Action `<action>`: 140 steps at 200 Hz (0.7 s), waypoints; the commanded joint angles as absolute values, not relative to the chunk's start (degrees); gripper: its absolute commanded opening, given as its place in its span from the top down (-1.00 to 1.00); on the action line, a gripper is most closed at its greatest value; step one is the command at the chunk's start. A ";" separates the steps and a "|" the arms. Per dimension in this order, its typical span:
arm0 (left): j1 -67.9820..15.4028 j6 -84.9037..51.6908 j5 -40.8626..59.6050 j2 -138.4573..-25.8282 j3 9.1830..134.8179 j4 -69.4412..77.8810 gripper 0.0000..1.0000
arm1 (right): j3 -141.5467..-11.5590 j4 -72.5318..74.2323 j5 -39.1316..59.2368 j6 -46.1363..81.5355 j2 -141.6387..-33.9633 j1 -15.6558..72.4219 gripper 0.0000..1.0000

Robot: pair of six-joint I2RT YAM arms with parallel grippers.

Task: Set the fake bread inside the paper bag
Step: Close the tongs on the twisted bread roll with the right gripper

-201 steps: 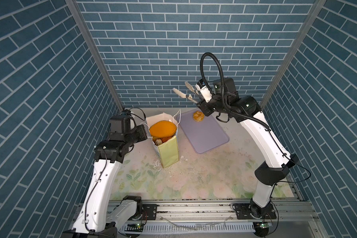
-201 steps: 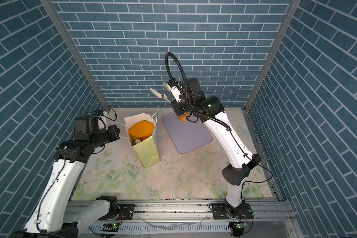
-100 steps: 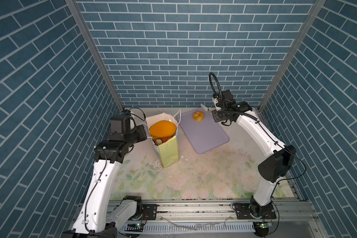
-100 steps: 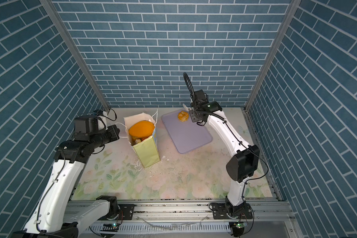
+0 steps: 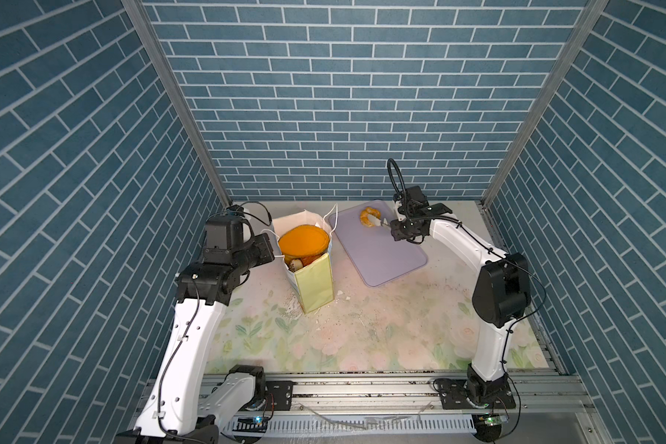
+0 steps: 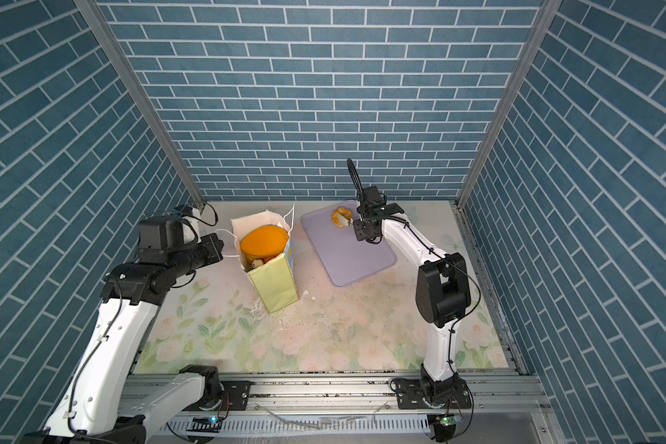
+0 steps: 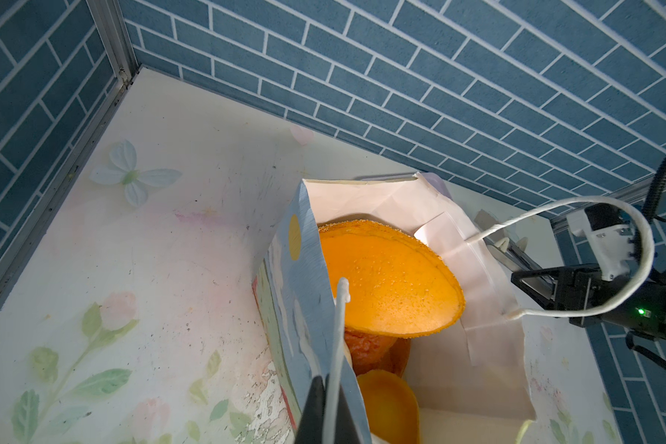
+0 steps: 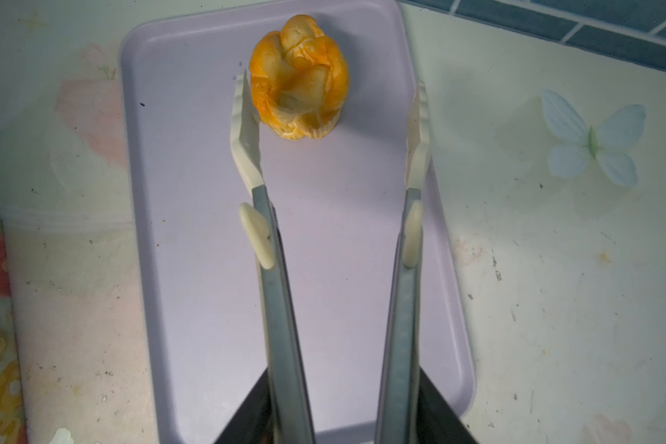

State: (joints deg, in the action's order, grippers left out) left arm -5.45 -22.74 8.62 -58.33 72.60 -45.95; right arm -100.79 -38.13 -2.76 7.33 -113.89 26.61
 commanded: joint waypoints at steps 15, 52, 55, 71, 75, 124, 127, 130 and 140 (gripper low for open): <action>-5.62 -22.94 8.10 -58.26 73.02 -46.14 1.00 | -105.79 -36.05 -1.18 3.59 -118.59 26.79 -0.04; -5.62 -23.24 8.17 -58.37 73.36 -46.32 1.00 | -111.90 -38.21 -1.70 1.74 -125.23 26.80 -0.04; -5.58 -23.21 8.13 -58.36 73.37 -46.40 1.00 | -112.22 -38.17 -1.44 1.57 -125.24 26.81 -0.03; -5.57 -23.08 7.61 -58.03 73.41 -46.88 1.00 | -112.71 -37.10 -0.36 1.10 -127.58 26.72 -0.02; -5.58 -23.11 7.52 -58.07 73.46 -47.01 1.00 | -112.76 -36.93 -0.03 1.07 -127.79 26.80 -0.01; -5.60 -23.20 7.34 -58.09 73.93 -47.19 1.00 | -111.35 -36.03 -0.12 0.55 -126.16 26.99 0.29; -5.62 -23.18 7.44 -58.08 73.92 -47.24 1.00 | -110.87 -35.79 -0.40 0.53 -126.05 27.05 0.32; -5.62 -23.20 7.52 -58.05 73.89 -47.20 1.00 | -110.47 -35.55 -0.72 0.51 -124.69 27.13 0.35; -5.63 -23.35 7.81 -57.93 73.87 -47.11 1.00 | -108.22 -34.51 -1.91 0.29 -121.90 27.41 0.41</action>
State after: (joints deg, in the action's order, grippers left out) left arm -5.45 -23.18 7.90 -58.48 72.71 -46.41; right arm -110.83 -36.75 -1.28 2.02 -128.01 26.61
